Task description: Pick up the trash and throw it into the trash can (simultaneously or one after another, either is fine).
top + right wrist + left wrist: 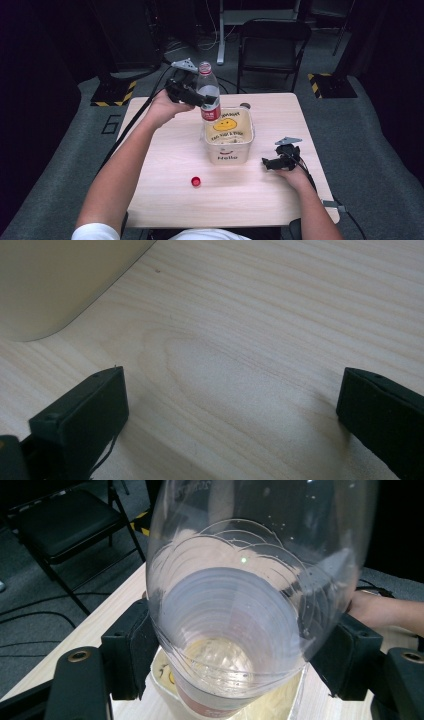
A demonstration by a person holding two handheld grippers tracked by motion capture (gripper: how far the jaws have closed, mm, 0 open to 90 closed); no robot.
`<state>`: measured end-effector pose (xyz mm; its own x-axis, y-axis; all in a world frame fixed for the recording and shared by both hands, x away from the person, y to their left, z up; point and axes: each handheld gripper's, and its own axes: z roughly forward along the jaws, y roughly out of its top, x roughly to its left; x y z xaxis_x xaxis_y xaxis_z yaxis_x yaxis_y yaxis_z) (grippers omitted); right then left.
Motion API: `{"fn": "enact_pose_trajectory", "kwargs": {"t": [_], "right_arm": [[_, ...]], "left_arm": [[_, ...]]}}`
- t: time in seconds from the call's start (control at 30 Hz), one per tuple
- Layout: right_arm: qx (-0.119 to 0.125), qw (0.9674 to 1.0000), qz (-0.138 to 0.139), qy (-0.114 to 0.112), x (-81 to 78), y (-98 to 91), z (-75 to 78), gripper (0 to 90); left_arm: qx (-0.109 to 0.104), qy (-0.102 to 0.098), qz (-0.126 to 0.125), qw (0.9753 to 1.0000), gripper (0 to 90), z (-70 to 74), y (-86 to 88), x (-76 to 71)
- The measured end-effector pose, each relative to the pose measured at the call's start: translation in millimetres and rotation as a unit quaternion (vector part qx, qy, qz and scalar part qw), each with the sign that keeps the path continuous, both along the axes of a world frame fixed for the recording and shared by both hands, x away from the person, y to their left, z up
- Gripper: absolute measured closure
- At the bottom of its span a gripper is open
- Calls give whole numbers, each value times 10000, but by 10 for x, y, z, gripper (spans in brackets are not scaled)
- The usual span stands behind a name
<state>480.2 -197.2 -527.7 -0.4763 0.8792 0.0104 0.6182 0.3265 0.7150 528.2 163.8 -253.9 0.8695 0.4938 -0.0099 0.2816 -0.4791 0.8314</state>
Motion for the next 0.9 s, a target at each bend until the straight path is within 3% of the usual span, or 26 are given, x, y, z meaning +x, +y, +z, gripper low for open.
{"fn": "enact_pose_trajectory", "kwargs": {"t": [0.13,0.57,0.7,0.9], "right_arm": [[-3,10000,31,10,-1,-2,1,0],[-19,10000,81,-24,4,-3,-1,0],[-12,10000,89,-19,4,-3,-1,0],[-14,9999,109,-24,3,-3,0,0]], "left_arm": [[-74,35,47,10000,266,-65,-66,47],[98,63,232,9997,266,-358,-240,206],[12,138,356,9993,266,-476,-235,249],[69,178,512,9985,266,-640,-198,302]]}}
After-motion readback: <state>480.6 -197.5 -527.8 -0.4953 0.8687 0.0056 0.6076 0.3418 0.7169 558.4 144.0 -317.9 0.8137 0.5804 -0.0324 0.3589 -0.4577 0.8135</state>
